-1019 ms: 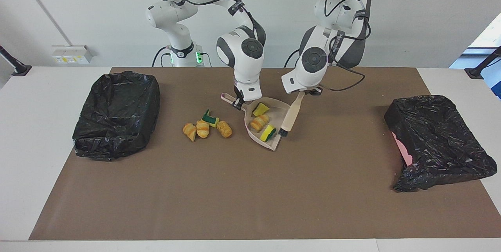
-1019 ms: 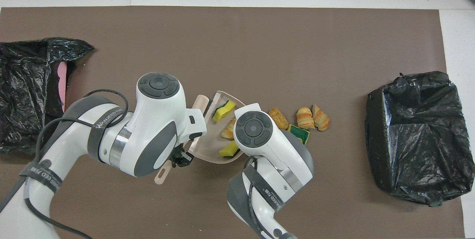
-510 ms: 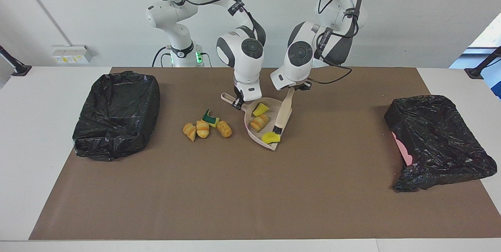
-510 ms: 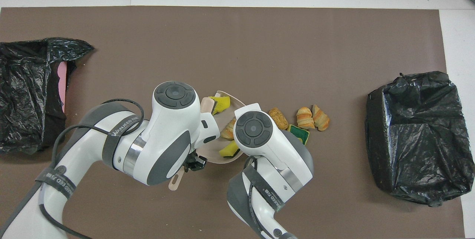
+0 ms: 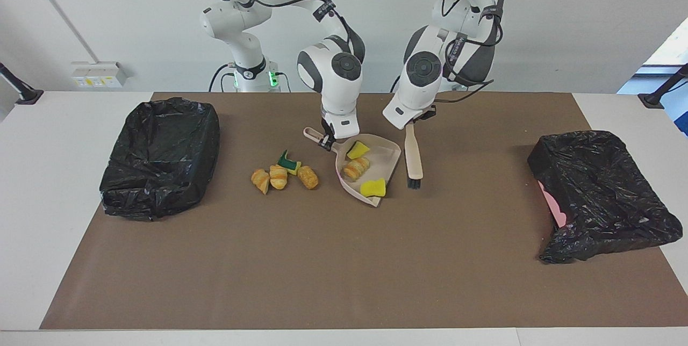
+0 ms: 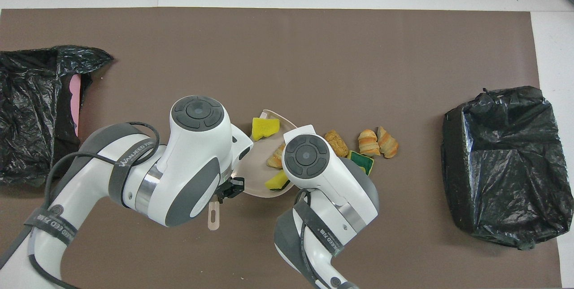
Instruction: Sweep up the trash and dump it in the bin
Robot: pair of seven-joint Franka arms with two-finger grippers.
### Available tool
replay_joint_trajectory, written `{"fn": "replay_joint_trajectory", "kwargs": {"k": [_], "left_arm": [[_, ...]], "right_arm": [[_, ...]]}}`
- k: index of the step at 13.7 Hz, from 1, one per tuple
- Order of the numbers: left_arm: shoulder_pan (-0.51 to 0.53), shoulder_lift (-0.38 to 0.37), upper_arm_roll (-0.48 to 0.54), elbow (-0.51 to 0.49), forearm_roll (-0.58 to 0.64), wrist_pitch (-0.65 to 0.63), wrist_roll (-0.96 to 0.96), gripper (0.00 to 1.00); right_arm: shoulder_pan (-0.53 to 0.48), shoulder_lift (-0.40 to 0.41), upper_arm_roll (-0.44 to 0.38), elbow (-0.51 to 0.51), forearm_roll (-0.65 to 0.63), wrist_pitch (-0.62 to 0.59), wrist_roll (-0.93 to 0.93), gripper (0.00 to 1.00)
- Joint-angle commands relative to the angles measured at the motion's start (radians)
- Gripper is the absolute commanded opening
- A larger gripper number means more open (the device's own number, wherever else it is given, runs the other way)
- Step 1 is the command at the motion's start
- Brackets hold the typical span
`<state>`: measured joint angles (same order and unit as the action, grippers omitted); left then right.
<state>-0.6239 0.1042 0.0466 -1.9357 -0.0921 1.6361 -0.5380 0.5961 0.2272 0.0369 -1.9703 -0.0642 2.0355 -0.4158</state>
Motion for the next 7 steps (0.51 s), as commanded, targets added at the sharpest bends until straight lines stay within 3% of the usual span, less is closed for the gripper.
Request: {"fn": "replay_joint_trajectory", "kwargs": {"k": [1, 3, 7], "left_arm": [[-0.03, -0.079, 0.001, -0.121, 0.017, 0.086, -0.105, 0.0], [-0.048, -0.112, -0.004, -0.184, 0.006, 0.146, -0.148, 0.0], [-0.069, -0.141, -0.007, -0.229, -0.072, 0.151, -0.137, 0.0]], "right_arm": [[-0.044, -0.077, 0.0, -0.007, 0.006, -0.085, 0.0, 0.0], [-0.097, -0.12, 0.0, 0.008, 0.006, -0.177, -0.066, 0.0], [-0.226, -0.16, -0.003, 0.098, 0.006, -0.42, -0.142, 0.0]]}}
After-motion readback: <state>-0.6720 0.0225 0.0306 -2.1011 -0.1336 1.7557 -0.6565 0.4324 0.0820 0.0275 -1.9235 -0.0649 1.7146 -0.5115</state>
